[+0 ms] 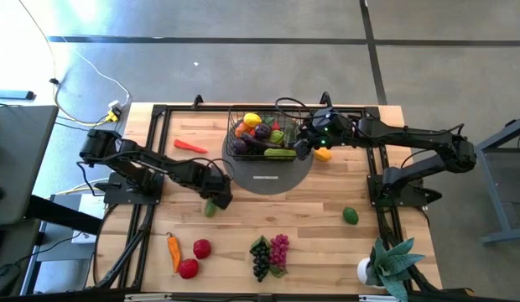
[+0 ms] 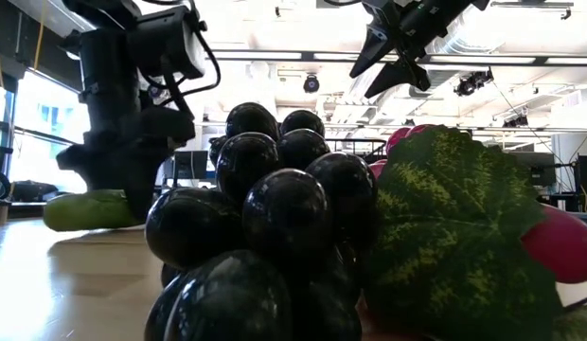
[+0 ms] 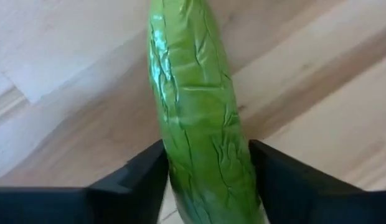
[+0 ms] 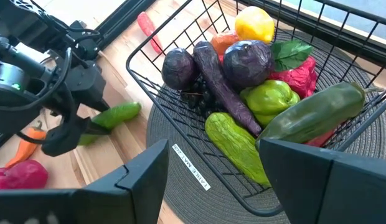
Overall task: Build produce basket
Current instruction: Put the green cucumber into the black wire basket
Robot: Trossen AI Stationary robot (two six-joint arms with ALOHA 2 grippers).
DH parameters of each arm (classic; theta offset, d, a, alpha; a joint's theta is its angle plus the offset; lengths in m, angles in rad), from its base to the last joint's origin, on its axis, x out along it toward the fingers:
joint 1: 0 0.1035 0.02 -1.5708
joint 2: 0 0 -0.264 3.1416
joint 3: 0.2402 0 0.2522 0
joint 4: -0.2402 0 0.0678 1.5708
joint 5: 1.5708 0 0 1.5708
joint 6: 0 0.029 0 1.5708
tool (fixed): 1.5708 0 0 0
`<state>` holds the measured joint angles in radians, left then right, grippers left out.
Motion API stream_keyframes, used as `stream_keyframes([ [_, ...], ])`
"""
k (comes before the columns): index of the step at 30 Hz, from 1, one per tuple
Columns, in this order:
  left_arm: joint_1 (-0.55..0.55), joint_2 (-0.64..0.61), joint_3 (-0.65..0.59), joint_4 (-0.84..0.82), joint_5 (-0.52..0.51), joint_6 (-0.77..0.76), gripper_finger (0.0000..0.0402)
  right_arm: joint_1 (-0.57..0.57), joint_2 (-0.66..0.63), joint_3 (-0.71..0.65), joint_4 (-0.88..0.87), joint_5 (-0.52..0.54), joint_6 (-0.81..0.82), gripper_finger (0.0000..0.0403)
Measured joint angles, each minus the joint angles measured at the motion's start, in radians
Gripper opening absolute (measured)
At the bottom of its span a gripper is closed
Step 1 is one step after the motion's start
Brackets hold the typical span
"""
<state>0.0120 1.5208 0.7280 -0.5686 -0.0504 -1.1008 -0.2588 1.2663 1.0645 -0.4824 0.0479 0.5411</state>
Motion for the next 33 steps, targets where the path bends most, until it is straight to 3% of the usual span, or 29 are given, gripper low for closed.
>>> stream_keyframes([
  [6,0.0,0.0,0.03,-0.007,0.018,0.079,0.012,0.0,0.0,0.0,0.0,0.0,0.0,0.0234],
  [17,0.009,-0.076,0.171,-0.001,0.005,0.255,0.0143,0.0,0.0,0.0,-0.132,-0.091,0.116,0.0234],
  [23,0.037,-0.166,0.219,-0.013,-0.049,0.354,0.0135,0.022,0.0,0.0,-0.234,-0.114,0.197,0.0234],
  [33,0.182,-0.248,0.264,0.089,-0.096,0.625,0.0146,0.133,0.0,0.0,-0.301,-0.103,0.355,0.0234],
])
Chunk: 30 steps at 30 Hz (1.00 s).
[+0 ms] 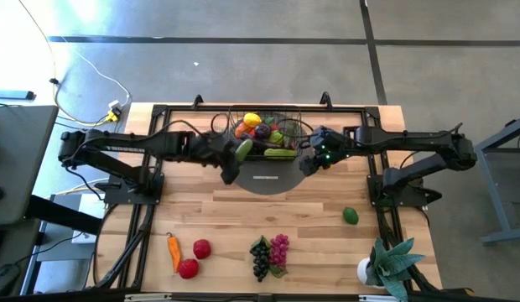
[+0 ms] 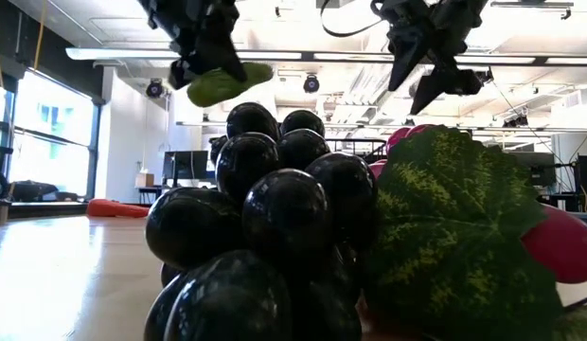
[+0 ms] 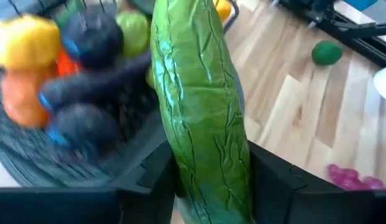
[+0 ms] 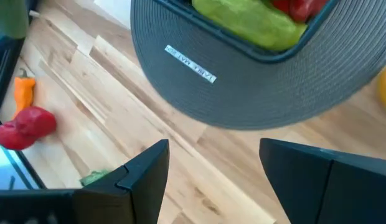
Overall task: Build produce basket
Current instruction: Put the green cucumber into the black wire basket, then put the green lime into the black wire basket
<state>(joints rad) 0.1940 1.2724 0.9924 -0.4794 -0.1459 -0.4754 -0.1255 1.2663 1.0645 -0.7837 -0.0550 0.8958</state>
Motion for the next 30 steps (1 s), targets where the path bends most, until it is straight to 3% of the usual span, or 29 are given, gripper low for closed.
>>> stream_keyframes([
  [10,0.109,0.0,0.0,0.196,0.004,0.273,0.0165,0.124,0.0,0.0,-0.083,0.023,0.214,0.0234],
  [16,0.192,0.003,0.0,0.29,0.002,0.389,0.0196,0.202,0.0,0.0,-0.135,0.048,0.345,0.0234],
  [22,0.27,0.033,0.0,0.386,0.004,0.408,0.0237,0.272,0.0,0.0,-0.185,0.054,0.474,0.0234],
  [30,0.306,0.04,-0.001,0.362,0.005,0.402,0.0265,0.364,0.0,0.0,-0.321,0.055,0.622,0.0234],
])
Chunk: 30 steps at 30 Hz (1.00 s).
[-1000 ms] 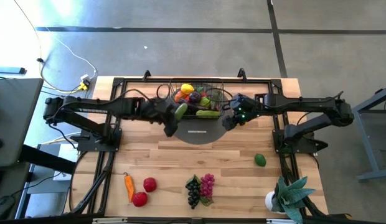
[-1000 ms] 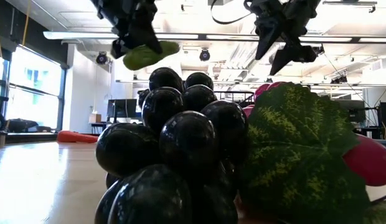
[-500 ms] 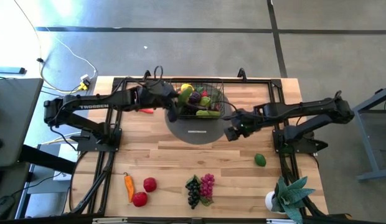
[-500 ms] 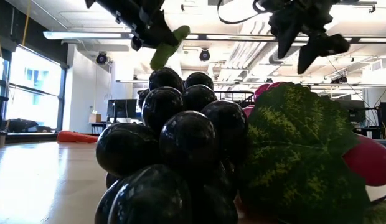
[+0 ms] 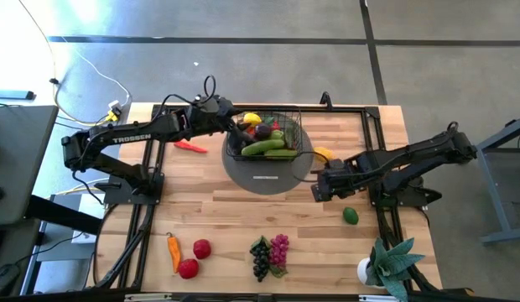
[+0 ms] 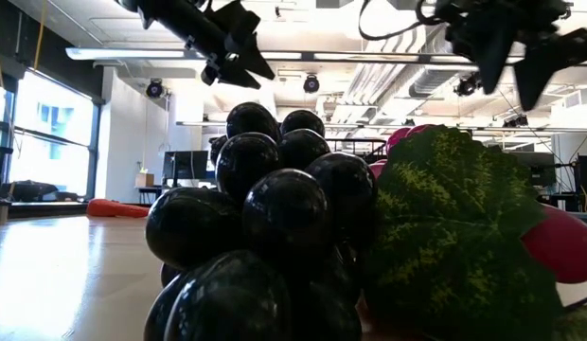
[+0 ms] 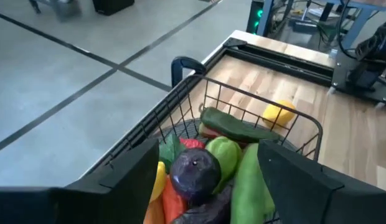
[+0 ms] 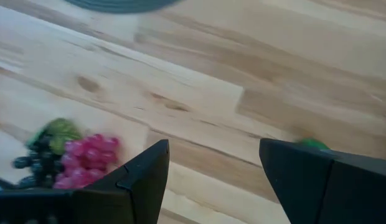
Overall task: Build produce basket
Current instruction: Put the green lime into the black wire basket
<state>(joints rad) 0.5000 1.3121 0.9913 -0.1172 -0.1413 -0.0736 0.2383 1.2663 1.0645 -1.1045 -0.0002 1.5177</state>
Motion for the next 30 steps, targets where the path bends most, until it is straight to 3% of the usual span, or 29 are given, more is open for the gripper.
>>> stream_keyframes([
  [30,0.003,-0.001,0.0,-0.044,0.034,-0.001,0.026,0.284,0.0,0.0,-0.303,-0.074,0.319,0.0234],
])
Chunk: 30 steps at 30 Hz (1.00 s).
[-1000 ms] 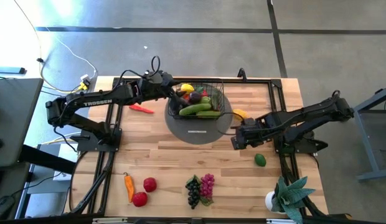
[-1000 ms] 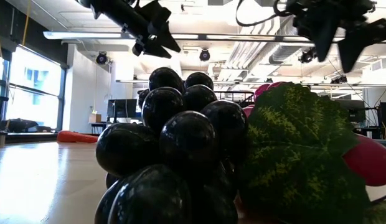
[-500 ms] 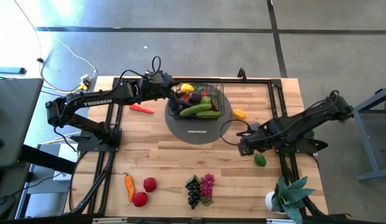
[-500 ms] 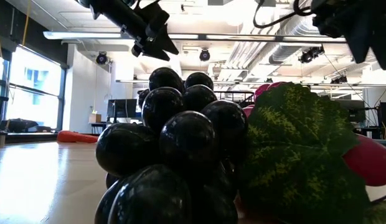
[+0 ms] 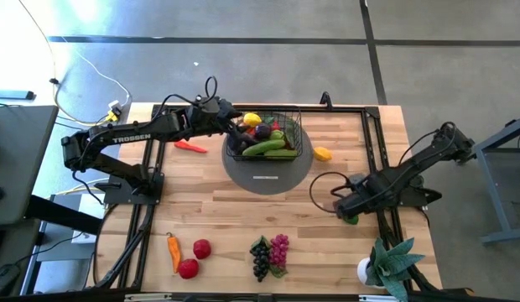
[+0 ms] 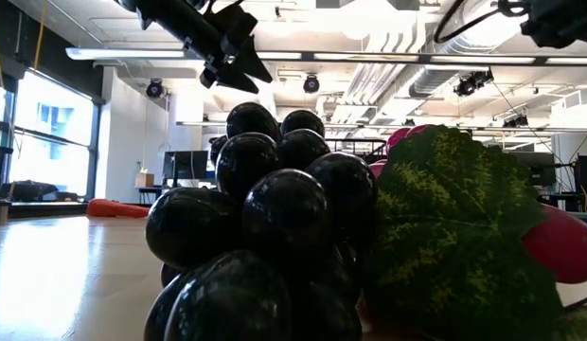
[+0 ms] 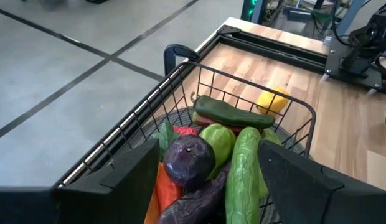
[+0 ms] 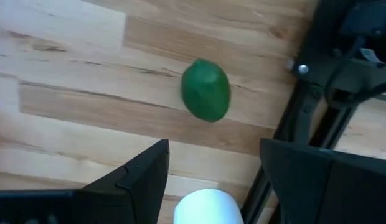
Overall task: Build produce basket
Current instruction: Put the green lime into the black wire basket
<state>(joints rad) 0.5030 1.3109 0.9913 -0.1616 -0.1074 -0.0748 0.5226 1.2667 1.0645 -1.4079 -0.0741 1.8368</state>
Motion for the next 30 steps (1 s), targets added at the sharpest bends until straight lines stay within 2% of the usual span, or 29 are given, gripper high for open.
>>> stream_keyframes([
  [13,0.0,0.0,0.0,0.0,0.0,0.0,0.026,0.042,0.0,0.0,-0.062,0.033,0.001,0.0234],
  [21,0.0,0.0,0.0,0.0,0.0,-0.001,0.026,0.116,0.0,0.0,-0.069,0.069,0.025,0.0234],
  [27,0.0,0.0,0.0,0.0,0.0,-0.012,0.026,0.148,0.0,-0.002,-0.038,0.127,-0.004,0.0234],
  [30,0.0,0.0,0.0,0.0,0.0,-0.027,0.026,0.148,0.0,-0.057,0.04,0.125,-0.029,0.0234],
])
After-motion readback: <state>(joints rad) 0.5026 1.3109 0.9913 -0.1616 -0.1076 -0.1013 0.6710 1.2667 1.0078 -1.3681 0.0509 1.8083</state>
